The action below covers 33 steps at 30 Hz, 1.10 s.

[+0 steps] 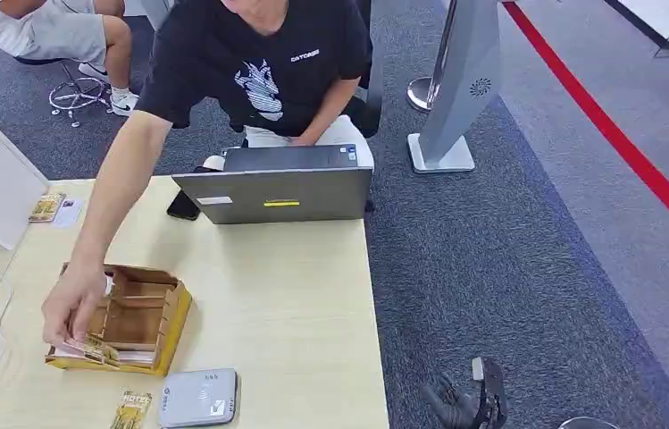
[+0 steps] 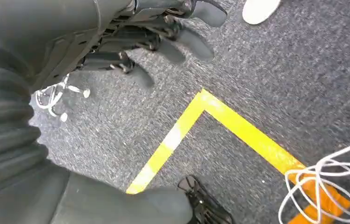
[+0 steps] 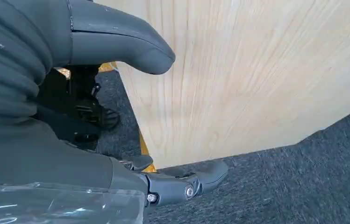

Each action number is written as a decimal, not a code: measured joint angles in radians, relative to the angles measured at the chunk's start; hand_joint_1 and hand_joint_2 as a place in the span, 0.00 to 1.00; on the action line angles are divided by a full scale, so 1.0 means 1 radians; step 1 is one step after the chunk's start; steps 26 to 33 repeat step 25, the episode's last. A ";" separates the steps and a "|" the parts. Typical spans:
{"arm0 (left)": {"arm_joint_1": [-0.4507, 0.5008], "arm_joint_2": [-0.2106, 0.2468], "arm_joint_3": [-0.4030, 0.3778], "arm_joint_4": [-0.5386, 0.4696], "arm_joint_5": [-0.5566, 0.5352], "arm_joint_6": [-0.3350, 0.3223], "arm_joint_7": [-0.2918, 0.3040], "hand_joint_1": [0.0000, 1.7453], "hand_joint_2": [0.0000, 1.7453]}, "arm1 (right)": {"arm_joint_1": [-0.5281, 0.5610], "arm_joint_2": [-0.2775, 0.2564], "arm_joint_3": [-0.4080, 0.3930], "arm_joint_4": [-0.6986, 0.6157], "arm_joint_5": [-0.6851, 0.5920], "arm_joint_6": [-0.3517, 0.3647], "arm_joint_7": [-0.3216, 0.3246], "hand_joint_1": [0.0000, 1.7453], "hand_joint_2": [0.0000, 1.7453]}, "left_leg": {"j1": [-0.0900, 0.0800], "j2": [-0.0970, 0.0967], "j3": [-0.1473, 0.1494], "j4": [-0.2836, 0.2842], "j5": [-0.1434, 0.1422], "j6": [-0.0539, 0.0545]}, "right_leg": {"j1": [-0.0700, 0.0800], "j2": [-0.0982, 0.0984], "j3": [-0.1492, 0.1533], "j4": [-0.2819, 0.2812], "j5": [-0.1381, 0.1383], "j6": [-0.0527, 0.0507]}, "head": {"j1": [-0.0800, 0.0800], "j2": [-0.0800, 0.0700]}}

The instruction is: Pass the card to the sensor for recognition and then transmit it.

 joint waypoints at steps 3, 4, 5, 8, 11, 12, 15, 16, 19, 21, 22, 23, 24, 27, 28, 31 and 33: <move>-0.016 0.001 0.032 0.013 -0.031 -0.015 -0.010 0.00 1.00 | 0.001 0.000 -0.001 0.000 0.000 0.004 0.000 0.00 1.00 | 0.000 0.000 0.000 0.000 0.000 0.000 | 0.000 0.000 0.000 0.000 0.000 0.000 | 0.000 0.000; -0.022 0.002 0.047 0.020 -0.049 -0.023 -0.014 0.00 1.00 | 0.002 0.000 -0.001 0.000 0.001 0.004 0.000 0.00 1.00 | 0.000 0.000 0.000 0.000 0.000 0.000 | 0.000 0.000 0.000 0.000 0.000 0.000 | 0.000 0.000; -0.026 0.003 0.054 0.024 -0.059 -0.028 -0.020 0.00 1.00 | 0.002 0.000 -0.002 0.000 0.001 0.004 0.000 0.00 1.00 | 0.000 0.000 0.000 0.000 0.000 0.000 | 0.000 0.000 0.000 0.000 0.000 0.000 | 0.000 0.000; -0.032 0.004 0.070 0.035 -0.079 -0.038 -0.030 0.00 1.00 | 0.007 0.000 -0.006 0.000 0.001 0.003 0.000 0.00 1.00 | 0.000 0.000 0.000 0.000 0.000 0.000 | 0.000 0.000 0.000 0.000 0.000 0.000 | 0.000 0.000; -0.032 0.005 0.070 0.036 -0.084 -0.046 -0.030 0.00 1.00 | 0.016 0.000 -0.013 -0.004 0.003 0.004 0.001 0.00 1.00 | 0.000 0.000 0.000 0.000 0.000 0.000 | 0.000 0.000 0.000 0.000 0.000 0.000 | 0.000 0.000; -0.033 0.005 0.070 0.036 -0.087 -0.048 -0.030 0.00 1.00 | 0.018 0.000 -0.015 -0.006 0.003 0.004 0.003 0.00 1.00 | 0.000 0.000 0.000 0.000 0.000 0.000 | 0.000 0.000 0.000 0.000 0.000 0.000 | 0.000 0.000; -0.033 0.005 0.070 0.036 -0.092 -0.056 -0.030 0.00 1.00 | 0.022 0.000 -0.018 -0.010 0.004 0.005 0.003 0.00 1.00 | 0.000 0.000 0.000 0.000 0.000 0.000 | 0.000 0.000 0.000 0.000 0.000 0.000 | 0.000 0.000; -0.033 0.005 0.070 0.036 -0.092 -0.056 -0.030 0.00 1.00 | 0.022 0.000 -0.018 -0.010 0.004 0.005 0.003 0.00 1.00 | 0.000 0.000 0.000 0.000 0.000 0.000 | 0.000 0.000 0.000 0.000 0.000 0.000 | 0.000 0.000; -0.033 0.005 0.070 0.036 -0.092 -0.057 -0.030 0.00 1.00 | 0.024 0.000 -0.018 -0.011 0.004 0.005 0.003 0.00 1.00 | 0.000 0.000 0.000 0.000 0.000 0.000 | 0.000 0.000 0.000 0.000 0.000 0.000 | 0.000 0.000; -0.033 0.005 0.070 0.037 -0.093 -0.057 -0.030 0.00 1.00 | 0.024 0.000 -0.019 -0.011 0.004 0.005 0.003 0.00 1.00 | 0.000 0.000 0.000 0.000 0.000 0.000 | 0.000 0.000 0.000 0.000 0.000 0.000 | 0.000 0.000; -0.033 0.005 0.070 0.037 -0.094 -0.057 -0.030 0.00 1.00 | 0.024 0.000 -0.019 -0.011 0.004 0.005 0.003 0.00 1.00 | 0.000 0.000 0.000 0.000 0.000 0.000 | 0.000 0.000 0.000 0.000 0.000 0.000 | 0.000 0.000; -0.033 0.005 0.070 0.037 -0.095 -0.059 -0.031 0.00 1.00 | 0.024 0.000 -0.019 -0.011 0.004 0.005 0.004 0.00 1.00 | 0.000 0.000 0.000 0.000 0.000 0.000 | 0.000 0.000 0.000 0.000 0.000 0.000 | 0.000 0.000; -0.033 0.005 0.071 0.037 -0.105 -0.069 -0.034 0.00 1.00 | 0.024 0.000 -0.020 -0.012 0.002 0.007 0.013 0.00 1.00 | 0.000 0.000 0.000 0.000 0.000 0.000 | 0.000 0.000 0.000 0.000 0.000 0.000 | 0.000 0.000; -0.034 0.005 0.072 0.037 -0.112 -0.074 -0.036 0.00 1.00 | 0.024 0.000 -0.021 -0.012 0.000 0.007 0.018 0.00 1.00 | 0.000 0.000 0.000 0.000 0.000 0.000 | 0.000 0.000 0.000 0.000 0.000 0.000 | 0.000 0.000; -0.034 0.005 0.072 0.037 -0.112 -0.074 -0.036 0.00 1.00 | 0.024 0.000 -0.021 -0.012 0.000 0.007 0.018 0.00 1.00 | 0.000 0.000 0.000 0.000 0.000 0.000 | 0.000 0.000 0.000 0.000 0.000 0.000 | 0.000 0.000; -0.034 0.005 0.072 0.037 -0.112 -0.074 -0.036 0.00 1.00 | 0.024 0.000 -0.021 -0.012 0.000 0.007 0.018 0.00 1.00 | 0.000 0.000 0.000 0.000 0.000 0.000 | 0.000 0.000 0.000 0.000 0.000 0.000 | 0.000 0.000; -0.034 0.005 0.072 0.037 -0.112 -0.074 -0.036 0.00 1.00 | 0.024 0.000 -0.021 -0.012 0.000 0.007 0.018 0.00 1.00 | 0.000 0.000 0.000 0.000 0.000 0.000 | 0.000 0.000 0.000 0.000 0.000 0.000 | 0.000 0.000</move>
